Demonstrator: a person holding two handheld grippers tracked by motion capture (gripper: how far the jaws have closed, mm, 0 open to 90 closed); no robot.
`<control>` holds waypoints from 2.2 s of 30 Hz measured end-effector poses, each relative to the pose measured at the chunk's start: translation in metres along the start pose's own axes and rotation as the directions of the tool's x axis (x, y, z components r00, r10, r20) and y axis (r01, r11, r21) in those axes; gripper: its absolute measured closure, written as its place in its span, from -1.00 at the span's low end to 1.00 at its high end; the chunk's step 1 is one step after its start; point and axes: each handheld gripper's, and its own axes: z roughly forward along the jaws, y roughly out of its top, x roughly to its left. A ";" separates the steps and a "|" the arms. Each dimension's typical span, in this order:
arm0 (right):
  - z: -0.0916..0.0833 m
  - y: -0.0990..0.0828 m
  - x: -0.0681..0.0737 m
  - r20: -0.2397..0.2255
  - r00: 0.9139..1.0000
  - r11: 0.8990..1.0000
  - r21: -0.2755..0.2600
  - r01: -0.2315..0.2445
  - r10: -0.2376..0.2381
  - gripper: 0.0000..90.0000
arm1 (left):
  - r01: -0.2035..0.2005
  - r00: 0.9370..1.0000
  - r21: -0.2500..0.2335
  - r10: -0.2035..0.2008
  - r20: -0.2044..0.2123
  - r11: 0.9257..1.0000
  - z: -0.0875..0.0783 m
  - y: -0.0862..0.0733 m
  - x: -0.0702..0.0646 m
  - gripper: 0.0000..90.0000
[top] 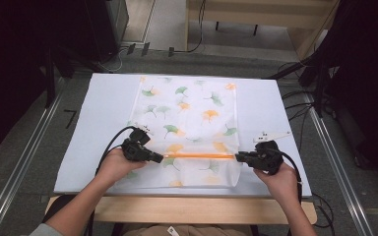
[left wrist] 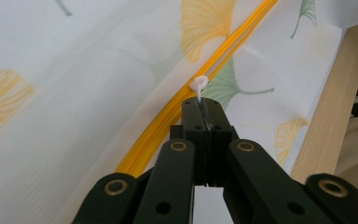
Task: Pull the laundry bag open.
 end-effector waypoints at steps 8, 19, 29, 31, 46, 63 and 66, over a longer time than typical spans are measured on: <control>0.002 0.001 0.002 0.002 1.000 1.000 0.010 0.003 -0.003 0.89 | 0.027 1.000 -0.016 -0.027 -0.011 1.000 -0.008 -0.009 0.007 1.00; 0.001 0.000 0.000 0.004 1.000 1.000 0.010 -0.001 0.001 0.89 | 0.023 1.000 -0.012 -0.023 -0.013 1.000 -0.007 -0.008 0.005 1.00; 0.001 0.000 0.000 0.002 1.000 1.000 0.011 -0.002 0.002 0.89 | 0.034 0.999 -0.017 -0.034 0.005 0.999 -0.008 -0.010 0.006 1.00; 0.001 0.000 0.000 0.002 1.000 1.000 0.012 -0.001 0.001 0.89 | 0.031 0.999 -0.013 -0.031 0.005 0.999 -0.008 -0.010 0.006 1.00; 0.002 0.000 0.000 -0.007 1.000 1.000 0.014 0.001 -0.001 0.89 | 0.047 0.999 -0.026 -0.046 0.007 0.999 -0.018 -0.017 0.013 1.00; 0.002 0.000 -0.001 -0.003 1.000 1.000 0.018 -0.002 0.002 0.89 | 0.052 0.999 -0.015 -0.052 0.000 0.999 -0.018 -0.018 0.014 1.00; 0.002 0.000 0.000 -0.003 1.000 1.000 0.020 0.001 -0.001 0.89 | 0.051 0.999 -0.017 -0.051 0.003 0.999 -0.019 -0.019 0.015 1.00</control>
